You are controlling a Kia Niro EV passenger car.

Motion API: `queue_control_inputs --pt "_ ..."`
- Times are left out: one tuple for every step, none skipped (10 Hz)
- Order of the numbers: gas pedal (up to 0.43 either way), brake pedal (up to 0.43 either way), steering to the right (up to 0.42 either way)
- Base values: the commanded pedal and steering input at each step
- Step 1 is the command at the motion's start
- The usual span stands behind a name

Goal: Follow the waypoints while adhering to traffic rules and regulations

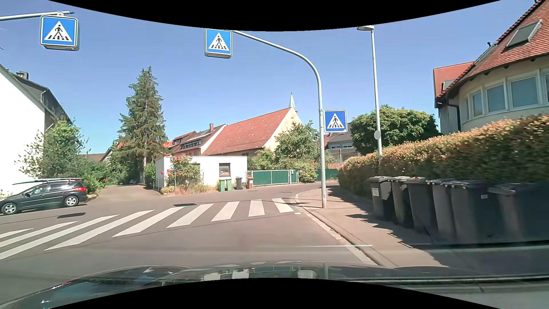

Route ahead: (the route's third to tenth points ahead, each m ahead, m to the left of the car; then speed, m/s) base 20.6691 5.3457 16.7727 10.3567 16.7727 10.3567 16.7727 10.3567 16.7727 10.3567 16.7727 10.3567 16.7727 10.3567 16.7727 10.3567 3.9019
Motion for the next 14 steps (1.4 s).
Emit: queue_control_inputs --pt "0.000 0.171 -0.041" --pt "0.000 0.146 -0.046" --pt "0.000 0.134 -0.048" --pt "0.000 0.128 -0.054" --pt "0.000 0.128 -0.060" --pt "0.000 0.134 -0.063" --pt "0.000 0.134 -0.067" --pt "0.000 0.128 -0.072" --pt "0.000 0.134 -0.080" --pt "0.000 0.134 -0.084" --pt "0.000 0.128 -0.090" --pt "0.000 0.116 -0.099" --pt "0.000 0.104 -0.108" --pt "0.000 0.091 -0.113"
